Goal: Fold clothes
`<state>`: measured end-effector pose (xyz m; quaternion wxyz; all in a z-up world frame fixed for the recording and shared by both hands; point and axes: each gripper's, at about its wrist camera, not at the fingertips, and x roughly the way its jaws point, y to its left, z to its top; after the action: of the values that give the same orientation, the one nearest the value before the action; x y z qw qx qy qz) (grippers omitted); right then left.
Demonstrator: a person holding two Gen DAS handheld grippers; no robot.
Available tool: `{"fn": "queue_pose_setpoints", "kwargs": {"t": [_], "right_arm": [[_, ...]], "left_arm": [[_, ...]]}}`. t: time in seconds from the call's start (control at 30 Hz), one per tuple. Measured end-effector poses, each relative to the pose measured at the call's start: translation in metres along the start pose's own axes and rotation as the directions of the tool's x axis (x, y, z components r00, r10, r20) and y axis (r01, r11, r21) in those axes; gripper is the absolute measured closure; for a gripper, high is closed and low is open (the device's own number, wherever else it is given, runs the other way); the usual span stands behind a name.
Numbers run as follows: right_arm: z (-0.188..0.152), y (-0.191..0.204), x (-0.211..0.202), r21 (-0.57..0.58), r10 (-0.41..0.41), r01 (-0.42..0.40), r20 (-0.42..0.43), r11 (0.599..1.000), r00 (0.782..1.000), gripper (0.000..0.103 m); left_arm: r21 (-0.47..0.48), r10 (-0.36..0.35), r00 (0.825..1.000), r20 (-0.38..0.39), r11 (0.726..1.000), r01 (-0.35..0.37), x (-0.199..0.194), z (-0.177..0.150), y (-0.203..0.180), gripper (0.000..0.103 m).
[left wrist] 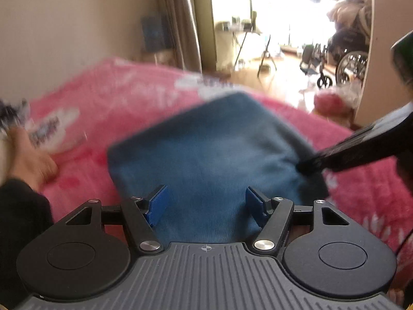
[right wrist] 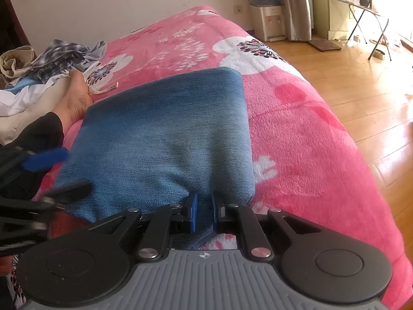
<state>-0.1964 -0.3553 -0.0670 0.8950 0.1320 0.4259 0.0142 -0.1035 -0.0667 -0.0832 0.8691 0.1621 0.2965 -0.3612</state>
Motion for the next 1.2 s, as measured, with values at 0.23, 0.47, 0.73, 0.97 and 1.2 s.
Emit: {"fn": "queue_pose_setpoints", "kwargs": {"t": [0.23,0.47,0.73,0.97,1.2], "right_arm": [[-0.001,0.001,-0.001,0.000,-0.004,0.004,0.006,1.000,1.000,0.091],[0.000,0.003,-0.001,0.008,-0.018,0.018,0.000,1.000,1.000,0.090],[0.001,0.003,-0.001,0.011,-0.017,0.017,-0.007,1.000,1.000,0.090],[0.001,0.003,-0.002,0.012,-0.019,0.019,-0.006,1.000,1.000,0.090],[0.016,0.007,-0.023,-0.004,-0.004,0.004,0.041,1.000,0.999,0.089]], "left_arm": [[-0.063,-0.021,1.000,-0.018,0.998,0.020,0.001,-0.008,0.007,0.023],[-0.035,-0.008,1.000,-0.022,0.999,0.007,-0.001,-0.011,0.000,0.013],[-0.055,-0.014,1.000,-0.023,0.998,0.013,0.000,-0.010,0.003,0.013],[-0.066,-0.019,1.000,-0.025,0.998,0.017,-0.001,-0.009,0.005,0.013],[-0.087,-0.027,0.999,-0.028,0.996,0.025,-0.002,-0.008,0.008,0.013]]}}
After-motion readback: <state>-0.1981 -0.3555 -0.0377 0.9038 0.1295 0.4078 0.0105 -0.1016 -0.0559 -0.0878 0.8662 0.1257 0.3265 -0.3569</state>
